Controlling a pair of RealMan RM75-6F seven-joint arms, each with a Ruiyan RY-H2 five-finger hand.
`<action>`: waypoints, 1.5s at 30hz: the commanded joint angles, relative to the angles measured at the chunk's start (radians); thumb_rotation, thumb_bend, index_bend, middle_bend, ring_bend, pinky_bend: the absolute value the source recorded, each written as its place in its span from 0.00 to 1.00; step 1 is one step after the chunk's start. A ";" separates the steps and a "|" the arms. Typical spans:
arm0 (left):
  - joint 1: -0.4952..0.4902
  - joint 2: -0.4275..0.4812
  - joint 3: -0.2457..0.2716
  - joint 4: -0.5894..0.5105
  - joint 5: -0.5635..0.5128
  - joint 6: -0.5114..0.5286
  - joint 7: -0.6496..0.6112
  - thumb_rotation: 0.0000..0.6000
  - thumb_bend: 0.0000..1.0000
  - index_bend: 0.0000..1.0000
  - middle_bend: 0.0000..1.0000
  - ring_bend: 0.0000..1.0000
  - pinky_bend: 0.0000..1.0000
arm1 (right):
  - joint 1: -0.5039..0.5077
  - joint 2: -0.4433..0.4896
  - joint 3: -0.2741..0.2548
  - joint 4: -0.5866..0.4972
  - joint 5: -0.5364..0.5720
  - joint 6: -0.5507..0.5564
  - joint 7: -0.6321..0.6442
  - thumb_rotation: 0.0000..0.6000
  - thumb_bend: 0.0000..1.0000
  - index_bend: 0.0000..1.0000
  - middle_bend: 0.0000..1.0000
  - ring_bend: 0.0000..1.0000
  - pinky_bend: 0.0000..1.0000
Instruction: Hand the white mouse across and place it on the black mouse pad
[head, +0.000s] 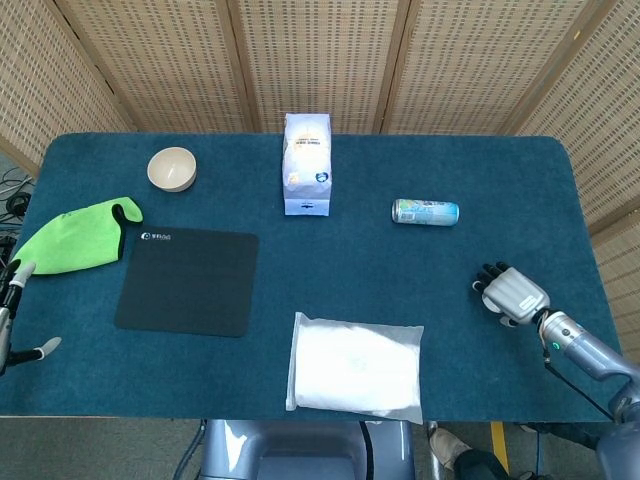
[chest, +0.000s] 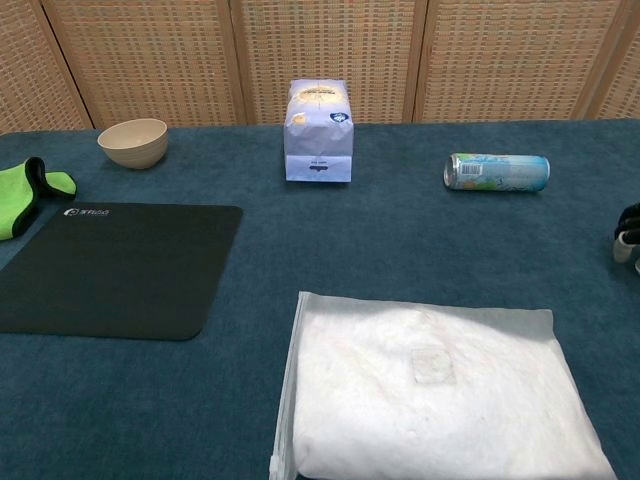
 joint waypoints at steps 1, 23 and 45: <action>0.000 -0.002 -0.001 0.000 -0.002 0.002 0.003 1.00 0.00 0.00 0.00 0.00 0.00 | -0.003 -0.024 -0.008 0.044 -0.005 0.017 -0.004 1.00 0.18 0.36 0.35 0.26 0.33; -0.008 0.000 -0.001 -0.001 -0.012 -0.015 0.002 1.00 0.00 0.00 0.00 0.00 0.00 | 0.088 -0.016 -0.026 0.063 -0.035 0.250 -0.153 1.00 0.29 0.49 0.49 0.39 0.43; -0.021 0.035 -0.001 0.034 -0.025 -0.080 -0.139 1.00 0.00 0.00 0.00 0.00 0.00 | 0.559 0.013 0.082 -0.664 -0.073 -0.116 -0.623 1.00 0.34 0.50 0.48 0.40 0.43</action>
